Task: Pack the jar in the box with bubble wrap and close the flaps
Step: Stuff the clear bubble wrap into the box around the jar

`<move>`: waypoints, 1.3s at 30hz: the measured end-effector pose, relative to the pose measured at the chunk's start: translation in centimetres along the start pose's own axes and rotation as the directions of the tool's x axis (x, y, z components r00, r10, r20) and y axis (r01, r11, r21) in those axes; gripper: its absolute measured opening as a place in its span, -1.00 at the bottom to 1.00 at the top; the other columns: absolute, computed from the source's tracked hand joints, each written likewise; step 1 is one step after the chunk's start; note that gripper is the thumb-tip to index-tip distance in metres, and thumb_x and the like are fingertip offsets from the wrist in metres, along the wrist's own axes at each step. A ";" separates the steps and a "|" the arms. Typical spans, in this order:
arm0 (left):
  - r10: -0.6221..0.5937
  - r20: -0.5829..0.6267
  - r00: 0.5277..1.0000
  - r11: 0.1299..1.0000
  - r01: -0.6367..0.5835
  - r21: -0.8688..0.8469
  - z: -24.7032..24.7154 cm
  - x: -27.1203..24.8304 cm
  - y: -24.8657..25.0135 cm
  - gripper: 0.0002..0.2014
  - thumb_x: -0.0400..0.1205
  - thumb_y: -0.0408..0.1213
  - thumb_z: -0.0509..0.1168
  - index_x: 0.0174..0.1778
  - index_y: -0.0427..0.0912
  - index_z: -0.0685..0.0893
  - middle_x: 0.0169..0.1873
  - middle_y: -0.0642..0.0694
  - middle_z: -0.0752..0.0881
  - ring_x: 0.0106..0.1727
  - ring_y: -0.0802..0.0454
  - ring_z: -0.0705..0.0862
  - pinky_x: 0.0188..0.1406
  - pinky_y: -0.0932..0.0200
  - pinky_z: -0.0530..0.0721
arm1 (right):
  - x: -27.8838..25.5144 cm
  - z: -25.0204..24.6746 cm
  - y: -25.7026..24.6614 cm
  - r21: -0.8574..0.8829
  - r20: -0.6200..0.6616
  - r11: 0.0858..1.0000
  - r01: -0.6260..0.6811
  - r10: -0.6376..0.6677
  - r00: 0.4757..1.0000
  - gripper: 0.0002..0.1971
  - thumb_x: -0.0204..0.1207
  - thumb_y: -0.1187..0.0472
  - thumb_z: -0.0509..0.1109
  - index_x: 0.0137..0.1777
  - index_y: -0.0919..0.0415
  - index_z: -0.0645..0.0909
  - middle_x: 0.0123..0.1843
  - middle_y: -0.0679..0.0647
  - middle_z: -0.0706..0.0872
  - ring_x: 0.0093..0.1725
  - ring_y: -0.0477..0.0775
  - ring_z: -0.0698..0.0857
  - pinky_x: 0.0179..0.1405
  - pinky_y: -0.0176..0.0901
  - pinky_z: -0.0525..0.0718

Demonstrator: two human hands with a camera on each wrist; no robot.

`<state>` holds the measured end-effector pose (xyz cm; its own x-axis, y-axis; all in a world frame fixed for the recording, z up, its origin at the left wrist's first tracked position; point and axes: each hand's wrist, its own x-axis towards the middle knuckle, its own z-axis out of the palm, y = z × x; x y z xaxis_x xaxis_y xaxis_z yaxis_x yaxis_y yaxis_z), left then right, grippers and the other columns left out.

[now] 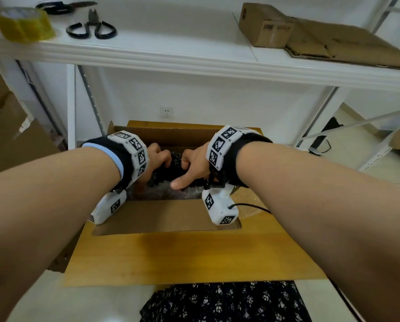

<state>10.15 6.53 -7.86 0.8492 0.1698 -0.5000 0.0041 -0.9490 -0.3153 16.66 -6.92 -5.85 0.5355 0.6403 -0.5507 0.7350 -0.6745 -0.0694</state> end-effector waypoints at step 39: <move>0.073 -0.346 0.936 0.402 -0.345 -0.848 -11.1 -5.8 7.5 -0.70 0.55 -0.57 0.06 -0.34 -0.19 0.61 -0.32 -0.13 0.76 -0.63 0.22 0.63 -0.74 0.41 0.46 | -5.8 7.5 14.7 0.860 -0.034 0.451 -0.239 0.518 0.854 -0.79 0.38 0.18 0.54 -0.01 0.17 0.67 0.05 0.17 0.80 -0.03 0.16 0.82 -0.16 -0.04 0.82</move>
<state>11.09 -4.51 1.60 0.9773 -0.0019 -0.2120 0.1570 -0.6654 0.7298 21.22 -23.28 -9.94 0.8529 0.2100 -0.4780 -0.1544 -0.7731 -0.6152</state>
